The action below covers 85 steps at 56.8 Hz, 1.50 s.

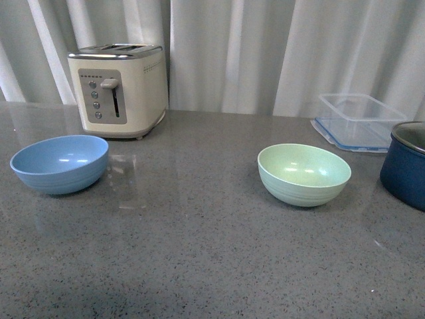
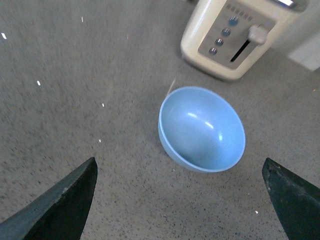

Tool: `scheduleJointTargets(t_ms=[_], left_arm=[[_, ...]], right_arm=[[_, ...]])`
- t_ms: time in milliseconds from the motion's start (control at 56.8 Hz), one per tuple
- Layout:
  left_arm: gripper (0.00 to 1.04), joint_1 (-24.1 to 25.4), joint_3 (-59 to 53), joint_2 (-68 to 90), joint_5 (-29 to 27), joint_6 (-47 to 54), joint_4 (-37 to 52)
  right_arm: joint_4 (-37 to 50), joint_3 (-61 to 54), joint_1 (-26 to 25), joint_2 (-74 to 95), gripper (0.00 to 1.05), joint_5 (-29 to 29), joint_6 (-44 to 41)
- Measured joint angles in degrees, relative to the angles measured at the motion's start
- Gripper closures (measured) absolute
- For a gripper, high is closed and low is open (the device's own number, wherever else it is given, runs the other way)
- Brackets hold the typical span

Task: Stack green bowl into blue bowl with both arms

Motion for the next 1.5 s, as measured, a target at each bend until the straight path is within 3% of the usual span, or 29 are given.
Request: scheduleJointTargets(t_ms=[317, 1039, 1268, 1373, 1496], left_arm=[[0.07, -2.4, 16.2, 19.2, -1.6, -5.2, -7.9], [0.07, -4.7, 24.5, 38.2, -2.2, -7.0, -8.1], [0.4, -5.2, 25.1, 40.2, -2.5, -7.8, -8.2], [0.64, -5.3, 26.0, 41.2, -2.4, -8.0, -8.4], [0.82, -5.4, 26.5, 41.3, -2.6, -8.0, -8.7]], right_arm=[[0.0, 0.0, 0.0, 0.0, 0.1, 0.0, 0.0], [0.0, 0.0, 0.0, 0.0, 0.1, 0.0, 0.0], [0.0, 0.0, 0.0, 0.0, 0.1, 0.0, 0.0], [0.0, 0.0, 0.0, 0.0, 0.1, 0.0, 0.0], [0.0, 0.0, 0.0, 0.0, 0.1, 0.0, 0.0]])
